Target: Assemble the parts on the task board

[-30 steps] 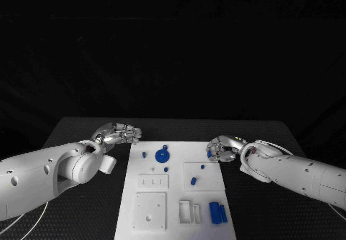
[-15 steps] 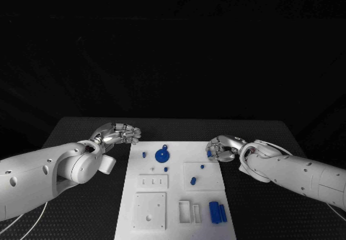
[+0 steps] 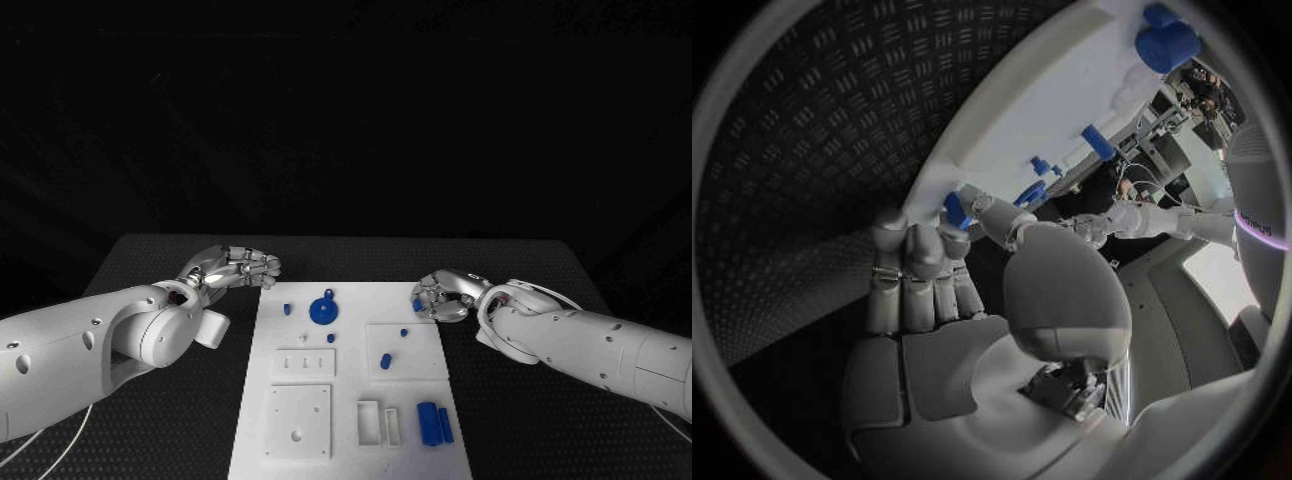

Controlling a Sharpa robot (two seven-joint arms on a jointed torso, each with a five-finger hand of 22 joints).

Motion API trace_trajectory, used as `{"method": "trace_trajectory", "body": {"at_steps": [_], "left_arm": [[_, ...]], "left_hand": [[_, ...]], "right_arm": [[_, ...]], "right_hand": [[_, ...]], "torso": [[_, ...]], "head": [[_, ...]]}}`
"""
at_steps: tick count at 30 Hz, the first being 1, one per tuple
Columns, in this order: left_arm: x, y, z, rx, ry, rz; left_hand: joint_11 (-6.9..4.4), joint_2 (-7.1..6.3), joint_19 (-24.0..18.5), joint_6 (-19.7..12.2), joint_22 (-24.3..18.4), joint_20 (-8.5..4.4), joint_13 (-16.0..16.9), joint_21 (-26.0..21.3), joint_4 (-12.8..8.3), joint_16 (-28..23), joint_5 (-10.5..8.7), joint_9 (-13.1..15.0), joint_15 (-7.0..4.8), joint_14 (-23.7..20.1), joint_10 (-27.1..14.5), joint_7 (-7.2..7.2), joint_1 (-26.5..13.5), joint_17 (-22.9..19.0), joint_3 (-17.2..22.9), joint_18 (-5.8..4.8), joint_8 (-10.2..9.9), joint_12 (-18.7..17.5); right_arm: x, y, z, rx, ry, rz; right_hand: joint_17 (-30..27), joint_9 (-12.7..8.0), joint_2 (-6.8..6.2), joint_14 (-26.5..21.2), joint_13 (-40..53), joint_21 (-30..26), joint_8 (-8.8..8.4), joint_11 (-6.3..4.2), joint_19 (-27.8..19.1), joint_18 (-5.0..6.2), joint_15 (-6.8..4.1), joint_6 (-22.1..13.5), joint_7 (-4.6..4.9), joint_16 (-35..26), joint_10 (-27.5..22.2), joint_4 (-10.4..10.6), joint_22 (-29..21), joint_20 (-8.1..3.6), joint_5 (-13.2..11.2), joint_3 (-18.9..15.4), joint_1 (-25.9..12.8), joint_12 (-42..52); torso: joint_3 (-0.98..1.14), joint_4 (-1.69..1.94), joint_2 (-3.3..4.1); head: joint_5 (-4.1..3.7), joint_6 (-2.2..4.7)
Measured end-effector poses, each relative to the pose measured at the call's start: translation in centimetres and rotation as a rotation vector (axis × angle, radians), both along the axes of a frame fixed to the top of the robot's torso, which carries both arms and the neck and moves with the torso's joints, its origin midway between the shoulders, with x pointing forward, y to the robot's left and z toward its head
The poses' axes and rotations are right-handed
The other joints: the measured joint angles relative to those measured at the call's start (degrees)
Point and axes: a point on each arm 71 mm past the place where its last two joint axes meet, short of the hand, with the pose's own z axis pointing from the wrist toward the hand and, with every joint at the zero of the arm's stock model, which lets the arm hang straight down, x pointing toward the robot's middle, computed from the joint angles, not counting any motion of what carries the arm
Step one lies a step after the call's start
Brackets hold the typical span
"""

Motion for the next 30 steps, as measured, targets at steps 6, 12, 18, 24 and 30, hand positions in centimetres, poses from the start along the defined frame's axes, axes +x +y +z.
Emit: {"method": "trace_trajectory", "body": {"at_steps": [6, 12, 18, 24, 30], "left_arm": [[0.0, -0.1, 0.0, 0.001, 0.0, -0.001], [0.0, -0.1, 0.0, 0.002, 0.0, -0.004], [0.0, -0.2, 0.0, 0.011, 0.001, -0.012], [-0.1, -0.6, -0.1, 0.023, 0.01, -0.033], [-0.2, -1.6, -0.3, 0.042, 0.036, -0.076]], "left_hand": [[0.0, 0.0, 0.0, 0.0, 0.0, 0.0, 0.0, 0.0, 0.0, 0.0, 0.0, 0.0, 0.0, 0.0, 0.0, 0.0, 0.0, 0.1, 0.0, 0.0, 0.0, 0.0], [0.0, 0.12, 0.0, 0.2, 0.0, 0.0, 0.1, 0.0, -0.2, 0.0, 0.0, 0.2, 0.0, 0.0, 0.0, 0.2, -0.1, 0.2, 0.2, 0.0, 0.0, 0.0], [-1.39, 0.58, 1.1, 2.7, 0.0, -0.44, 1.1, 0.7, -0.4, 0.9, -0.01, 1.1, -1.0, 2.1, 3.1, -1.06, -2.6, 1.2, 0.4, -0.34, 0.6, 1.3], [-2.8, 0.91, 2.1, 5.0, 0.0, -1.44, 2.1, 2.0, -0.4, 2.3, -0.23, 1.8, -1.93, 3.2, 5.5, -2.18, -4.7, 2.5, 0.4, -0.46, 0.9, 2.2], [-3.18, 0.29, 2.1, 6.1, 0.0, -1.44, 2.6, 2.5, 0.6, 2.9, -1.27, 2.0, -1.93, 3.2, 6.5, -2.61, -7.2, 3.1, 0.3, -0.73, 0.9, 2.5]], "right_arm": [[0.0, 0.0, -0.1, 0.02, 0.01, -0.014], [-0.2, 0.2, 0.0, 0.042, 0.017, -0.025], [-0.5, 0.7, 0.5, 0.068, 0.016, -0.037], [0.0, 2.0, 2.7, 0.079, -0.009, -0.033], [-0.1, 4.3, 4.5, 0.06, -0.021, -0.007]], "right_hand": [[0.1, 0.3, 0.0, -0.1, 0.0, 0.0, 0.5, -0.09, 0.3, 0.0, -0.11, 0.0, -0.05, 0.0, 0.1, -0.1, 0.0, -0.13, 0.0, 0.2, 0.0, 0.0], [0.1, 0.7, 0.0, 0.0, 0.0, 0.0, 0.66, -0.13, 0.3, 0.0, -0.39, 0.2, -0.18, 0.0, 0.1, -0.4, 0.0, -0.12, 0.0, 0.5, 0.0, 0.0], [0.0, 0.9, 0.0, 0.1, -0.1, 0.0, 0.95, -0.3, 0.3, 0.02, -0.42, 0.2, -0.19, 0.0, 0.3, -0.4, 0.0, -0.12, 0.0, 0.8, 0.0, 0.0], [0.0, 1.2, 0.0, 0.1, 0.0, 0.0, 0.95, -0.51, 0.6, 0.02, -0.42, 0.4, -0.38, 0.0, 0.5, -0.8, 0.0, -0.41, 0.0, 1.2, 0.0, 0.0], [0.0, 1.6, -0.23, 0.4, -0.1, 0.0, 1.18, -0.61, 0.8, 0.02, -0.71, 0.6, -0.55, 0.0, 0.6, -0.9, 0.0, -0.42, 0.0, 2.3, -0.2, 0.0]], "torso": [[-0.04, -0.07, 0.03], [-0.07, -0.02, 0.03], [-0.1, 0.05, -0.03], [-0.1, -0.02, -0.08], [-0.07, -0.12, -0.22]], "head": [[-0.06, -0.07], [-0.24, -0.08], [-0.2, 0.08], [-0.07, 0.41], [-0.03, 1.0]]}}
